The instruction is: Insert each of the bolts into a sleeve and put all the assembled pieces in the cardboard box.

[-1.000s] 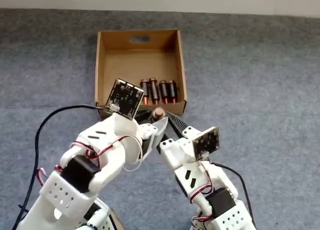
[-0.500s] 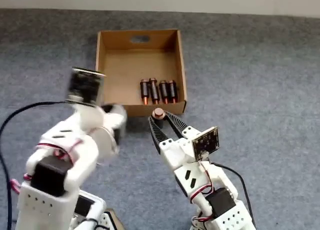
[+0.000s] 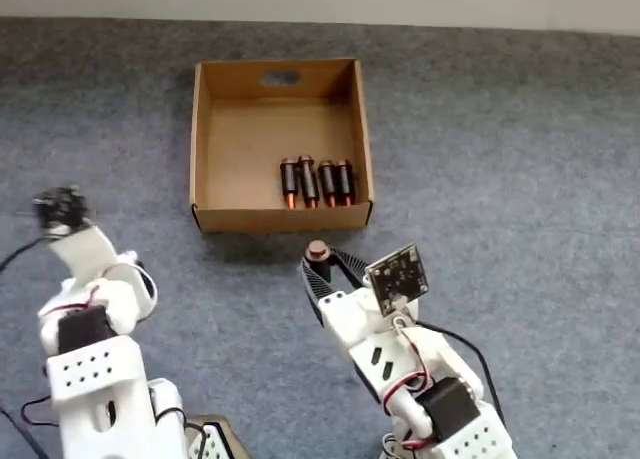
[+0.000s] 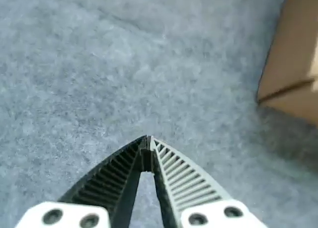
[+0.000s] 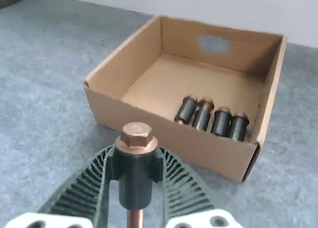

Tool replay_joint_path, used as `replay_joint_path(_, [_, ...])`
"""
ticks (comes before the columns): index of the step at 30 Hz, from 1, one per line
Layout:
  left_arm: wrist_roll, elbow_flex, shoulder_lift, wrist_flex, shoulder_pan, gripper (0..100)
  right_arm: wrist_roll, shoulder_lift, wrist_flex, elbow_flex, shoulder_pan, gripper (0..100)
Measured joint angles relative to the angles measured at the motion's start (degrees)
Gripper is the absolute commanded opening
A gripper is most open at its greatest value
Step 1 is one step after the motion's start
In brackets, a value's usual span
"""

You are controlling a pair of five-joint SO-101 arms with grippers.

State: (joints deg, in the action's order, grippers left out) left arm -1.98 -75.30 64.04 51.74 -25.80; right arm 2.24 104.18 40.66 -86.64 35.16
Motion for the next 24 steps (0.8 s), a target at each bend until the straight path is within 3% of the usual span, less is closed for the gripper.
replay_joint_path(6, [9.67, -9.14, 0.0, -7.47, 5.98, 1, 0.0, 0.0, 2.29, 7.3, 0.0, 0.6])
replay_joint_path(12, [10.99, -12.13, 0.0, -11.69, 8.26, 1, 0.0, -6.51, 2.29, 20.04, 0.0, 0.6])
replay_joint_path(19, [10.99, -12.22, 0.0, -12.13, 8.44, 1, 0.7, -35.6, 2.11, 41.32, 0.0, 0.6])
replay_joint_path(24, [10.99, -12.22, 0.0, -12.13, 8.44, 1, 10.46, -65.23, -1.93, 52.04, -0.18, 0.6])
